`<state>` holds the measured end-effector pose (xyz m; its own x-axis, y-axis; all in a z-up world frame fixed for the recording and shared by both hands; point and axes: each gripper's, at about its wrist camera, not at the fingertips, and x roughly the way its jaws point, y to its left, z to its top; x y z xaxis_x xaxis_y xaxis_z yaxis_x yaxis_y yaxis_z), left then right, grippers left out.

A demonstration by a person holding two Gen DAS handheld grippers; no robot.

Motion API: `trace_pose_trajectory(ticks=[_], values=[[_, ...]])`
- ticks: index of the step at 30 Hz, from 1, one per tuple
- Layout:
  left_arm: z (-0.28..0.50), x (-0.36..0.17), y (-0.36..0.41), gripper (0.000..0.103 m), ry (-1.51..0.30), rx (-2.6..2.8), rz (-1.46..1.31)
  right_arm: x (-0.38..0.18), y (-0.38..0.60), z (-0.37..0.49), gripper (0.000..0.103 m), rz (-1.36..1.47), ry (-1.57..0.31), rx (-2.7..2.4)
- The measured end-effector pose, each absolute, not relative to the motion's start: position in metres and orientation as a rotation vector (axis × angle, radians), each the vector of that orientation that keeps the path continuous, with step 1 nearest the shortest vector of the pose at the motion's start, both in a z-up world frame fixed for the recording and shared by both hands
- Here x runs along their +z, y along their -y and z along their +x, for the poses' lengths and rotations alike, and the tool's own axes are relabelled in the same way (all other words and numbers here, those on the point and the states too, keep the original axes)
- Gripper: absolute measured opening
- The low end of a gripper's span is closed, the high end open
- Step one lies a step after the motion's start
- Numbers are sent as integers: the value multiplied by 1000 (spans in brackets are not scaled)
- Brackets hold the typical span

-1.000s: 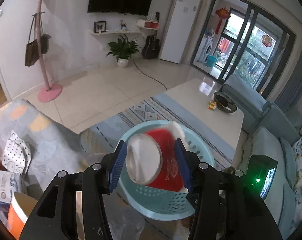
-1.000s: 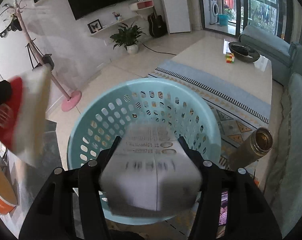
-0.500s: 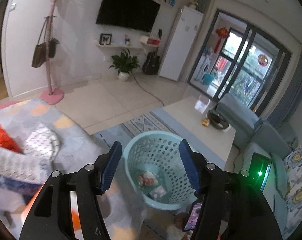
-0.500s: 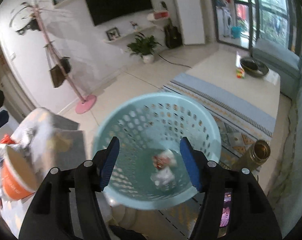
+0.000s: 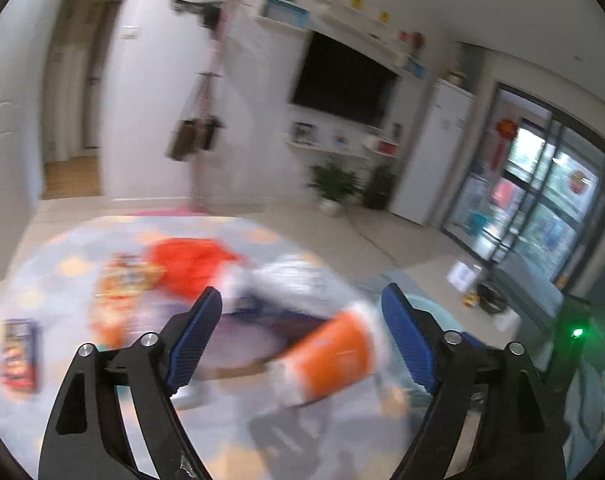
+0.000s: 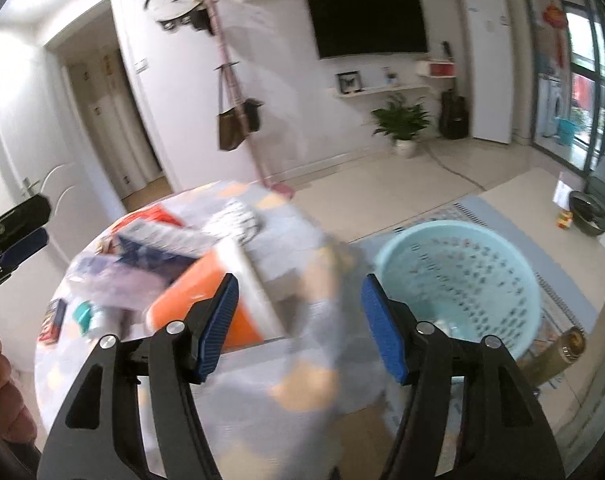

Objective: Collect trash
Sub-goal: 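Grasp the card-game box with the left tool while the right tool grasps the orange paper cup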

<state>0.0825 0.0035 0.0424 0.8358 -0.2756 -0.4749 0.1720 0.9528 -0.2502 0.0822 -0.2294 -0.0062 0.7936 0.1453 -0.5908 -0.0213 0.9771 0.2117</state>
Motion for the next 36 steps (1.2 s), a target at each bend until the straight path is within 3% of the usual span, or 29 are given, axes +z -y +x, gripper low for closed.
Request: trace_pose_trajectory(ticks=[8, 15, 32, 36], values=[[65, 20, -143, 87, -563, 89, -206, -23, 183, 97, 82, 317, -775, 156], [78, -20, -235, 87, -676, 255, -269, -28, 174, 121, 83, 345, -805, 77], [93, -65, -255, 87, -758, 224, -282, -75, 170, 144, 89, 869, -959, -22], [98, -66, -251, 86, -778, 197, -286, -72, 166, 153, 90, 861, -947, -49]])
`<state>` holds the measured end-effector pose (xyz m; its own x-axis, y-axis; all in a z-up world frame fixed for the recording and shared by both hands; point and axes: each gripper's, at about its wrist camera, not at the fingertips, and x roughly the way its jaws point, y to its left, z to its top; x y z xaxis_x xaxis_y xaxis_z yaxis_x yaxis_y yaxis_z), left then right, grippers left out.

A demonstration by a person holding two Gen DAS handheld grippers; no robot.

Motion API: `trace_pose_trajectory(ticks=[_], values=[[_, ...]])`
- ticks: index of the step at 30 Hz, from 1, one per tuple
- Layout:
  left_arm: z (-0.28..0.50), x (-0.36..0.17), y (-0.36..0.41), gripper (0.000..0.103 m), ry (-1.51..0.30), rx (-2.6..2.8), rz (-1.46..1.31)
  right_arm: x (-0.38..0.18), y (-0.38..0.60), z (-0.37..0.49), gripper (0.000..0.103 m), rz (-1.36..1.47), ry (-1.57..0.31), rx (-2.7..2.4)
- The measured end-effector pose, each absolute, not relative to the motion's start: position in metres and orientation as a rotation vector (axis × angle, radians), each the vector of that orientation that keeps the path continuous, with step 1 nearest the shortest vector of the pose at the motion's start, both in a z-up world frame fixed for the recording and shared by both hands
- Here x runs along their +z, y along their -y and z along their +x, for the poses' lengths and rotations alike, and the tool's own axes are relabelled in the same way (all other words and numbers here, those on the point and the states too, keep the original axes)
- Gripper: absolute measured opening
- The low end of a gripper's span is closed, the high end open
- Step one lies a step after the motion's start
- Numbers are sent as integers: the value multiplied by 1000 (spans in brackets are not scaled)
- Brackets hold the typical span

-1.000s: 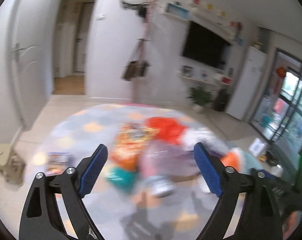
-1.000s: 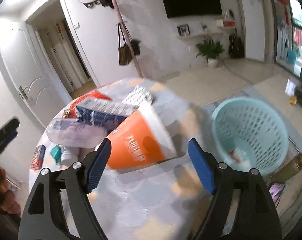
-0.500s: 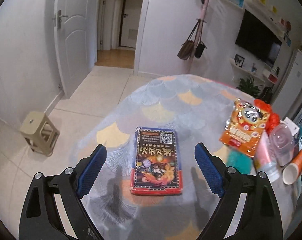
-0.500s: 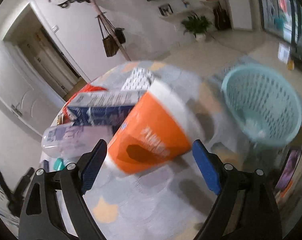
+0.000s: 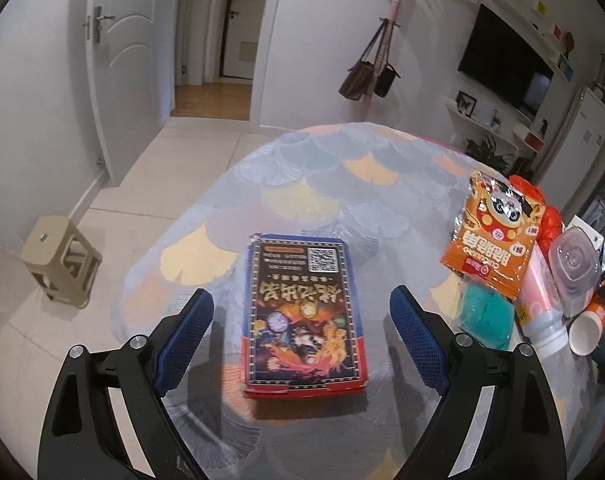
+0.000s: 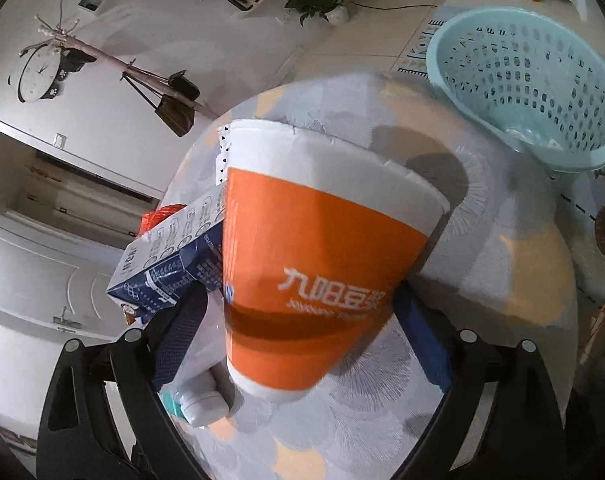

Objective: Collect trash
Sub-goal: 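Grasp the card-game box with the left tool while the right tool grasps the orange paper cup, then carry the box and orange cup over the basket and open both tools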

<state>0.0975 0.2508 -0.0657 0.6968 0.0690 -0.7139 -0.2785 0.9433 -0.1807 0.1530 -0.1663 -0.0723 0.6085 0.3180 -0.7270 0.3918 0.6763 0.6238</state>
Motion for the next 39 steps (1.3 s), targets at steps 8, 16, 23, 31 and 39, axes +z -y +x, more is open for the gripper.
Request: trace_pose_trajectory(ticks=[8, 16, 23, 31, 39], values=[[103, -72, -239, 60, -832, 188, -244, -65, 160, 144, 65, 721, -976, 117], [84, -60, -228, 59, -778, 118, -285, -43, 163, 106, 63, 581, -885, 237], [62, -28, -202, 59, -693, 46, -295, -10, 155, 80, 63, 404, -771, 256], [50, 10, -144, 59, -608, -89, -261, 9, 150, 65, 63, 217, -714, 205], [47, 15, -94, 59, -611, -192, -206, -4, 155, 58, 63, 75, -773, 182]])
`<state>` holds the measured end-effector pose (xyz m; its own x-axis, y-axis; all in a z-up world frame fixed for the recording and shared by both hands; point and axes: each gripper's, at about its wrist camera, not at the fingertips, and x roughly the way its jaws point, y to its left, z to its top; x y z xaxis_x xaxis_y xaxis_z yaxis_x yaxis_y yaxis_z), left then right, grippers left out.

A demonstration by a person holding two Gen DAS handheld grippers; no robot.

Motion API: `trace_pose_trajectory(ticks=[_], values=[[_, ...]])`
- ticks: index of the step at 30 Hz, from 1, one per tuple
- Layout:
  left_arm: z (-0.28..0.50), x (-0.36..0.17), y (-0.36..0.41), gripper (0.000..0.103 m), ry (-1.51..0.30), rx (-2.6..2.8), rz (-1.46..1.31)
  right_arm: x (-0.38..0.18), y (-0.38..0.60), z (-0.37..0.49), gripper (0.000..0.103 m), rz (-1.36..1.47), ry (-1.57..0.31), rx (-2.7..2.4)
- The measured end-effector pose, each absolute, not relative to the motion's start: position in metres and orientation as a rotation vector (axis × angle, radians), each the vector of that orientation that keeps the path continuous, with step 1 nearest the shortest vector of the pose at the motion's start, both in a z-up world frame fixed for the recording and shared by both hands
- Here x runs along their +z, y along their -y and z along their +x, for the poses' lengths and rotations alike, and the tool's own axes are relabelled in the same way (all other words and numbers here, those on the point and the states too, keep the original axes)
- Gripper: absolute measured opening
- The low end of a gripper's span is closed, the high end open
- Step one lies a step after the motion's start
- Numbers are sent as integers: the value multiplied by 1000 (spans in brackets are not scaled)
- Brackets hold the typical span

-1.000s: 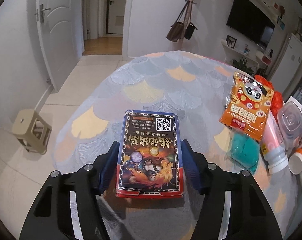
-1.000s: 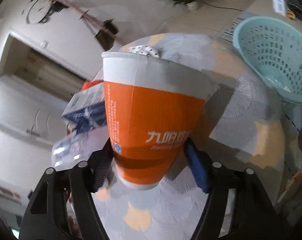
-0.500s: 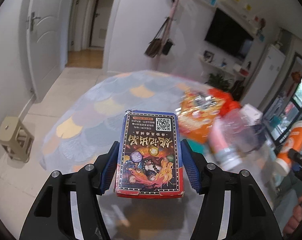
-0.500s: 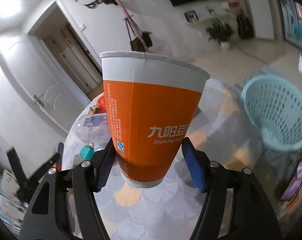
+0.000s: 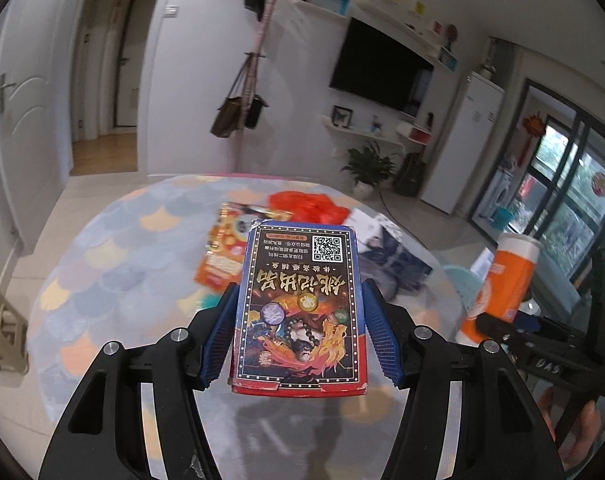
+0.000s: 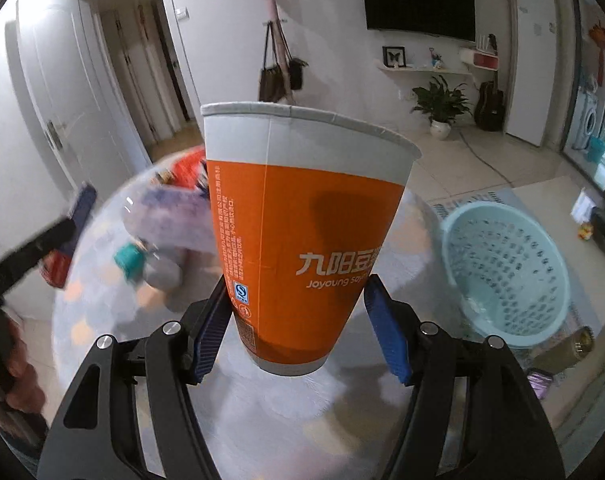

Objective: Collect trash
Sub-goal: 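Carry the box and orange cup over the basket and open both tools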

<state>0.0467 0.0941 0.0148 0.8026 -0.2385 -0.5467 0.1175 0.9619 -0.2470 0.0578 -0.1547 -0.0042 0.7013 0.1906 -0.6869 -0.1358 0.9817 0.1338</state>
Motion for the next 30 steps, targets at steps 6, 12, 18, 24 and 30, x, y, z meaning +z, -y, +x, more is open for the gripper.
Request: trace_pose_trajectory(ticks=[6, 12, 18, 24, 30], values=[[55, 17, -65, 59, -623, -250, -196, 0, 190, 53, 63, 136, -740, 133], [76, 32, 3, 59, -604, -355, -129, 6, 250, 64, 63, 206, -698, -16], [119, 38, 87, 59, -616, -474, -95, -10, 302, 89, 63, 211, -673, -222], [168, 20, 165, 59, -661, -549, -57, -49, 352, 122, 63, 285, -739, -335], [208, -12, 203, 59, -741, -580, -61, -92, 383, 149, 63, 320, -825, -413]])
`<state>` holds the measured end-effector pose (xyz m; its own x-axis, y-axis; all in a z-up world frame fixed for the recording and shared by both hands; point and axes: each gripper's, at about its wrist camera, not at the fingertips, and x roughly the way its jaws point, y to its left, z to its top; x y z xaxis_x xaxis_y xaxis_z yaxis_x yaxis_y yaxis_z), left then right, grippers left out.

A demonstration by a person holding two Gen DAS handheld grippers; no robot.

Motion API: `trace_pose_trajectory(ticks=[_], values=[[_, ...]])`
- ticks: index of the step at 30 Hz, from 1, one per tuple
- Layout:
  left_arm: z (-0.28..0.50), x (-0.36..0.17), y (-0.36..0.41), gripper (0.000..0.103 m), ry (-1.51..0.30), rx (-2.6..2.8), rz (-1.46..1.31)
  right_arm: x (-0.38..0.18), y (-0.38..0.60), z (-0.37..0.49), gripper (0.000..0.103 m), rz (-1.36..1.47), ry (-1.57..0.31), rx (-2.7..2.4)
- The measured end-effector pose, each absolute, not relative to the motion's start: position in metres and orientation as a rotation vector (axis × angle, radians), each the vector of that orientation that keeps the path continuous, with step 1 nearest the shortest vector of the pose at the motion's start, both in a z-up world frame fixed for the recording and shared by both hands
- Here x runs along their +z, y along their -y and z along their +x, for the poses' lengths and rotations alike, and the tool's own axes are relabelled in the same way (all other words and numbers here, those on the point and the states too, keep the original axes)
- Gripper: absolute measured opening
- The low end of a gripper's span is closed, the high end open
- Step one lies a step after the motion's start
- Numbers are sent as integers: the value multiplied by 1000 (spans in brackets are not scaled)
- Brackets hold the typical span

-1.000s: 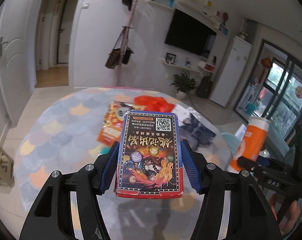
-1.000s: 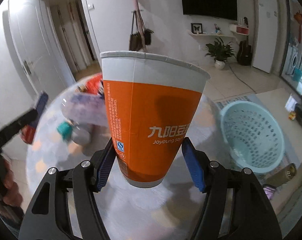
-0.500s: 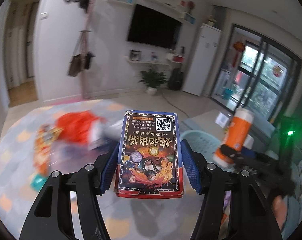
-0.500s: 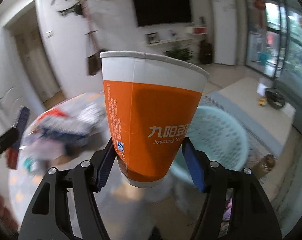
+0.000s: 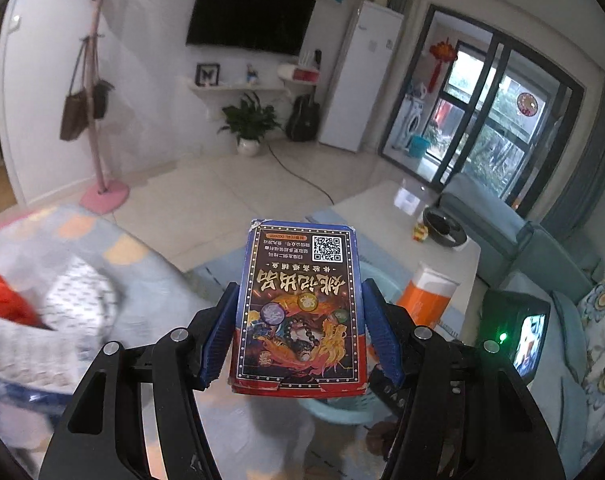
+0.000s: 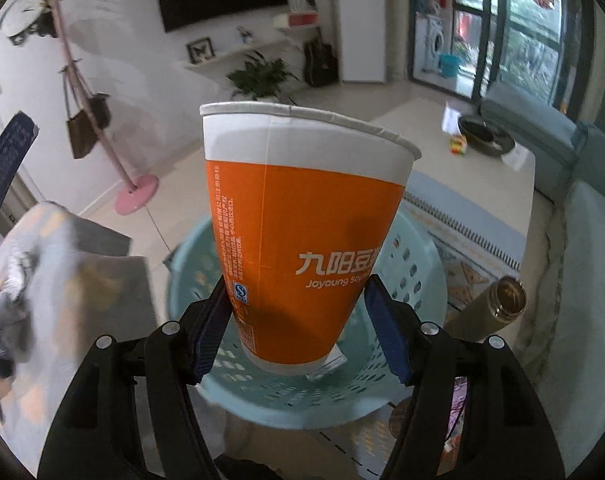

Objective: Collect trash
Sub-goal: 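Carry the box and orange cup over the basket and open both tools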

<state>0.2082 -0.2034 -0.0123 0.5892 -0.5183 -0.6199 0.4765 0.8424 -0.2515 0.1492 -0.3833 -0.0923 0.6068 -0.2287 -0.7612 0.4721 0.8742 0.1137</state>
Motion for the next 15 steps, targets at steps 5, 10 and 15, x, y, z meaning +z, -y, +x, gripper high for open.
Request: trace_pose_trajectory(ticks=[5, 10, 15], values=[[229, -32, 216, 60, -783, -589, -67, -114, 392, 164, 64, 346, -868, -423], [227, -34, 208, 67, -783, -594, -83, -118, 389, 168, 71, 355, -878, -409], [216, -22, 190, 76, -754, -589, -115, -111, 388, 162, 76, 350, -855, -397]])
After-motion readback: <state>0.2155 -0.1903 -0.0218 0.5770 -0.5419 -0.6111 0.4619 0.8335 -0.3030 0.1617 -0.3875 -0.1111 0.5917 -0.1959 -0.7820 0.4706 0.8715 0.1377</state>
